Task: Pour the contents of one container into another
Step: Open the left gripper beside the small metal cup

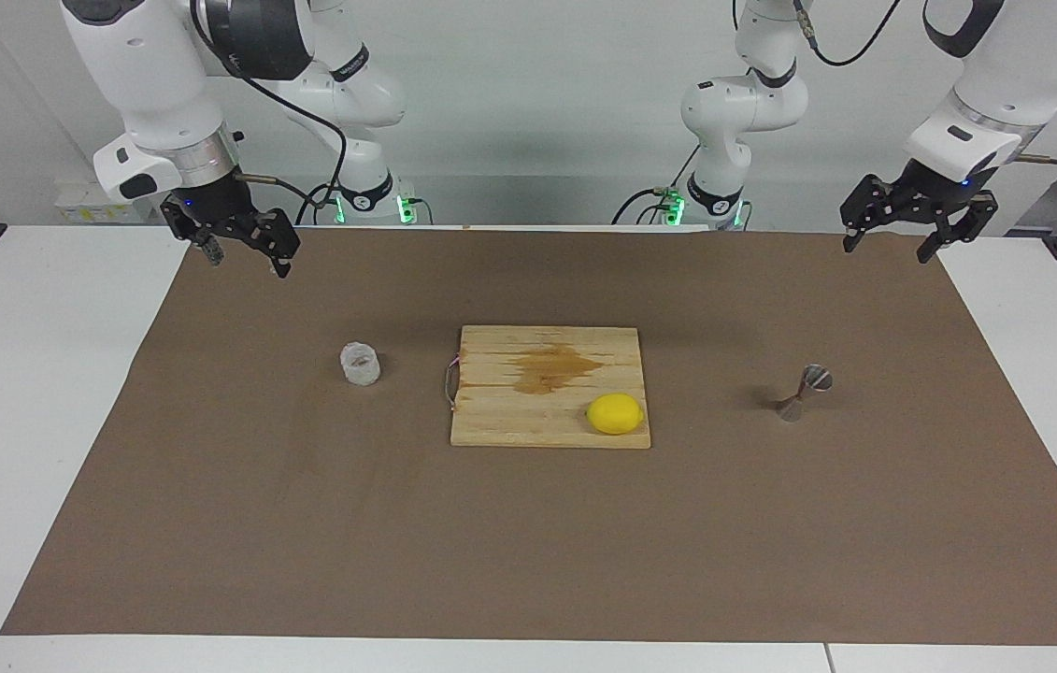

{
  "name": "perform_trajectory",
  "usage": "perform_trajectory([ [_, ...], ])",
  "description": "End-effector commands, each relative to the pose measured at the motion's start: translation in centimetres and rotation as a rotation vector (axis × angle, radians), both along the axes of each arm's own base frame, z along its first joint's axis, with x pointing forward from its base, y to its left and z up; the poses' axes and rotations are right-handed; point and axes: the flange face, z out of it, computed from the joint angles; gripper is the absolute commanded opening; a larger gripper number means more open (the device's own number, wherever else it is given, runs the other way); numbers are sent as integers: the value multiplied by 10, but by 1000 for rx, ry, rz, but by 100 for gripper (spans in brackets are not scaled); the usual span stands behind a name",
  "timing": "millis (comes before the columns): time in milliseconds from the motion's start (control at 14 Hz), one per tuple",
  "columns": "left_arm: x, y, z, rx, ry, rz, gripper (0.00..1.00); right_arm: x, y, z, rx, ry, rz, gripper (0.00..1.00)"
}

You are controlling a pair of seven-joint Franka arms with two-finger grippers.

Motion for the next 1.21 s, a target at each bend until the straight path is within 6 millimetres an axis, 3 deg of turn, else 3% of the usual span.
perform_trajectory([
  [0, 5, 1, 3, 7, -14, 2, 100, -1, -3, 1, 19, 1, 5, 100],
  [643, 3, 0, 3, 0, -8, 3, 100, -1, -4, 1, 19, 1, 4, 100],
  [1000, 25, 7, -36, -10, 51, 28, 100, -2, -3, 2, 20, -1, 4, 100],
  [1143, 42, 13, -64, -14, 86, 85, 100, -2, -3, 2, 20, -1, 5, 100],
])
